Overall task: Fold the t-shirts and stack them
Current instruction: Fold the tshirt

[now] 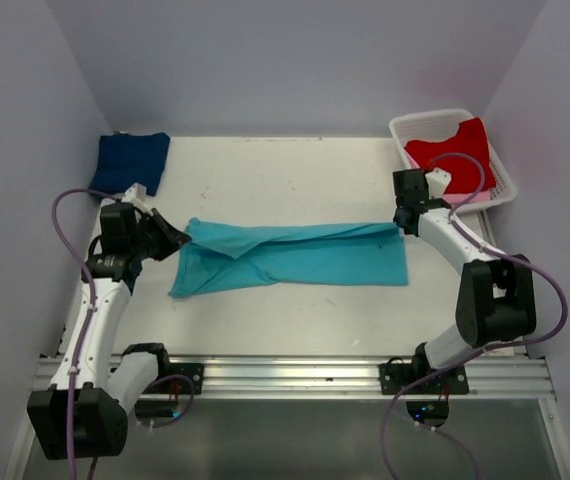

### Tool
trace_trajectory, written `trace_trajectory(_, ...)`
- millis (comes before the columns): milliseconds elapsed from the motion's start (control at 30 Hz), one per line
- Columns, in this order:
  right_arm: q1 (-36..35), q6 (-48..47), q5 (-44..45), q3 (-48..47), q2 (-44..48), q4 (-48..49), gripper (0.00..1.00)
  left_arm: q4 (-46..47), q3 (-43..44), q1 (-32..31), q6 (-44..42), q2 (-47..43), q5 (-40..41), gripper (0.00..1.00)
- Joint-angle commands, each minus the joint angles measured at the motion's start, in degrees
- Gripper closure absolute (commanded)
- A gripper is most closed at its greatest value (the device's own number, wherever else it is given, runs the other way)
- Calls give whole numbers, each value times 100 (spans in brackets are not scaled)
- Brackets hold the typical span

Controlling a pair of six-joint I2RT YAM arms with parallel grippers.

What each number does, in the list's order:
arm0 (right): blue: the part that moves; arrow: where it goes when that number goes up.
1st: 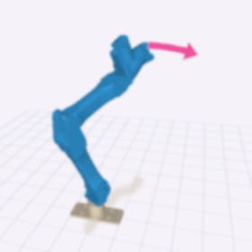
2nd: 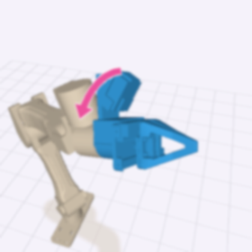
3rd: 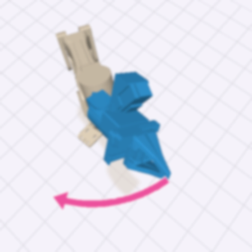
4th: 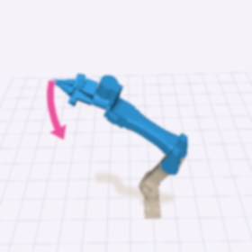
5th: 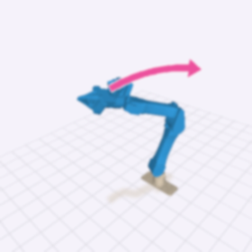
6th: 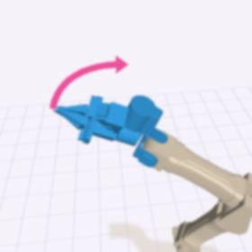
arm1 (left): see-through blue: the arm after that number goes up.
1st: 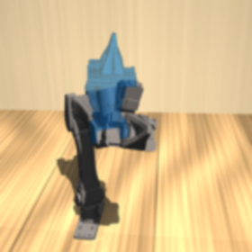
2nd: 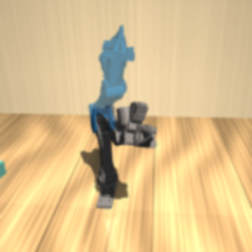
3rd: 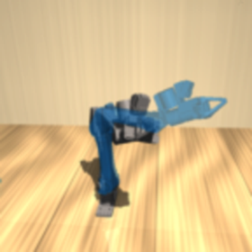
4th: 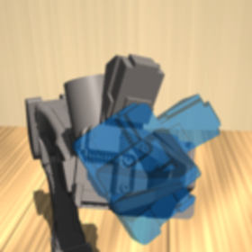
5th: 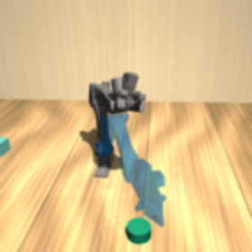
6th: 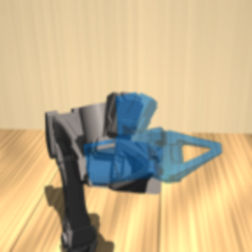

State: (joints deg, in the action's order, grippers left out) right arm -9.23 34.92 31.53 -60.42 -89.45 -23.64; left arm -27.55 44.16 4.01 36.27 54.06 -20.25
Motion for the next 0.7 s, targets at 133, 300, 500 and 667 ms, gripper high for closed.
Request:
trace_trajectory(133, 18, 50, -129, 303, 349, -27, 100, -435, -461, 47, -138, -282, 109, 100)
trace_trajectory(300, 18, 33, -331, 513, 340, -27, 100, -365, -680, 38, -129, -177, 249, 100)
trace_trajectory(500, 1, 15, -525, 795, 411, -36, 100, -365, -733, 47, -103, -150, 592, 100)
trace_trajectory(667, -52, 33, -586, 936, 446, -53, 100, -260, -900, 47, -33, -98, 856, 100)
